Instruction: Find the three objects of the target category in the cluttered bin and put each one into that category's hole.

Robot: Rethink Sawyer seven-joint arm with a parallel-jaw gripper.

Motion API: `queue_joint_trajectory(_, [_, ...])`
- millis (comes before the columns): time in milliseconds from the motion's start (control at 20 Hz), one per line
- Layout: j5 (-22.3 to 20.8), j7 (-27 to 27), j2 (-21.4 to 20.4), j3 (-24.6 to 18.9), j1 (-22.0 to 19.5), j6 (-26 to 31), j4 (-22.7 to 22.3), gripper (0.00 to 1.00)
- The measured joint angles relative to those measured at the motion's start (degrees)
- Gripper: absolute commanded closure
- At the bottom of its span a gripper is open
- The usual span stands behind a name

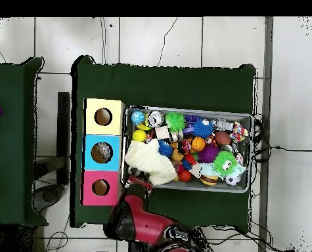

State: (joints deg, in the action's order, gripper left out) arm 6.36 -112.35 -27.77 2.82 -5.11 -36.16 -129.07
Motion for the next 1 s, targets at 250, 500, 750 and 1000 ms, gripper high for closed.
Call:
queue_joint_trajectory(250, [0.0,-0.8,0.3,0.0,0.9,-1.3,-0.1,1.0])
queue_joint_trajectory(500, [0.0,-0.8,0.3,-0.1,1.3,-1.5,-0.1,1.0])
queue_joint_trajectory(750, [0.0,-0.8,0.1,-0.2,1.3,-1.5,-0.2,1.0])
queue_joint_trajectory(1000, [0.0,-0.8,-0.2,-0.4,0.9,-1.5,-0.4,1.0])
